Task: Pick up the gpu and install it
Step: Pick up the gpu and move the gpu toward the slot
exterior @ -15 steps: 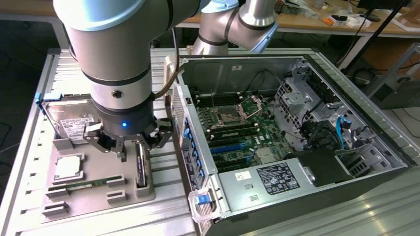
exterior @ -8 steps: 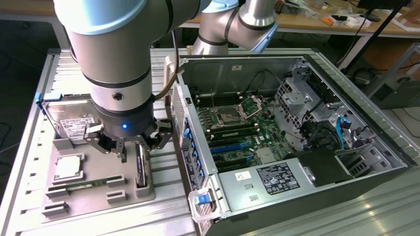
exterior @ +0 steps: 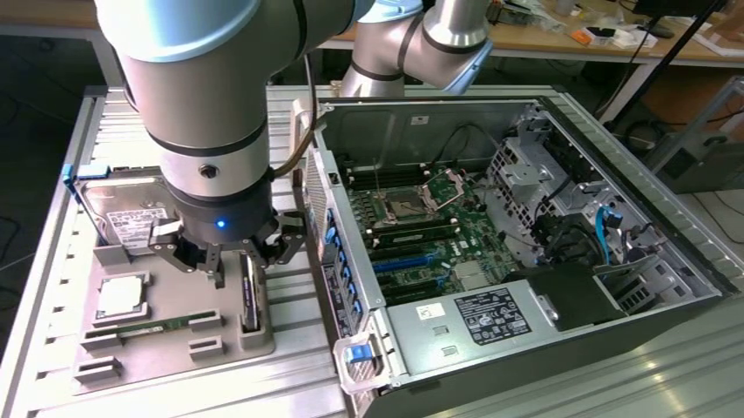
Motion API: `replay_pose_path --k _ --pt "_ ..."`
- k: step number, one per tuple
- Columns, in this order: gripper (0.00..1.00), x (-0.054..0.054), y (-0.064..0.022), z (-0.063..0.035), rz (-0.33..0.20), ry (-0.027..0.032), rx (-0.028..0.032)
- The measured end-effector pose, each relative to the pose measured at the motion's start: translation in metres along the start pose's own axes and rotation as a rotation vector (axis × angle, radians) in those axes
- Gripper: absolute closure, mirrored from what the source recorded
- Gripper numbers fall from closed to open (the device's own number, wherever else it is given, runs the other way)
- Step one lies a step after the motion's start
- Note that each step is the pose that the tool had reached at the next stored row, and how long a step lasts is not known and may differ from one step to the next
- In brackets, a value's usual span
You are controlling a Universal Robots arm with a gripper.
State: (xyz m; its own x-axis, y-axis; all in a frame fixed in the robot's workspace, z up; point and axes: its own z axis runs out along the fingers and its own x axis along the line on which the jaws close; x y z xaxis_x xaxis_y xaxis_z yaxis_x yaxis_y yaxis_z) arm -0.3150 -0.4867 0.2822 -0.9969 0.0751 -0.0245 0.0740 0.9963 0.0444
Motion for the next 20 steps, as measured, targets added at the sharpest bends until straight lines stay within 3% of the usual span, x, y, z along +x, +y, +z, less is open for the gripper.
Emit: replay_pose_path --k 13,20 --pt "0.52 -0.005 0.0006 0.0082 -0.006 0.0004 0.0001" --pt "0.52 -0.004 0.0089 0.0158 -0.006 0.0000 0.0028"
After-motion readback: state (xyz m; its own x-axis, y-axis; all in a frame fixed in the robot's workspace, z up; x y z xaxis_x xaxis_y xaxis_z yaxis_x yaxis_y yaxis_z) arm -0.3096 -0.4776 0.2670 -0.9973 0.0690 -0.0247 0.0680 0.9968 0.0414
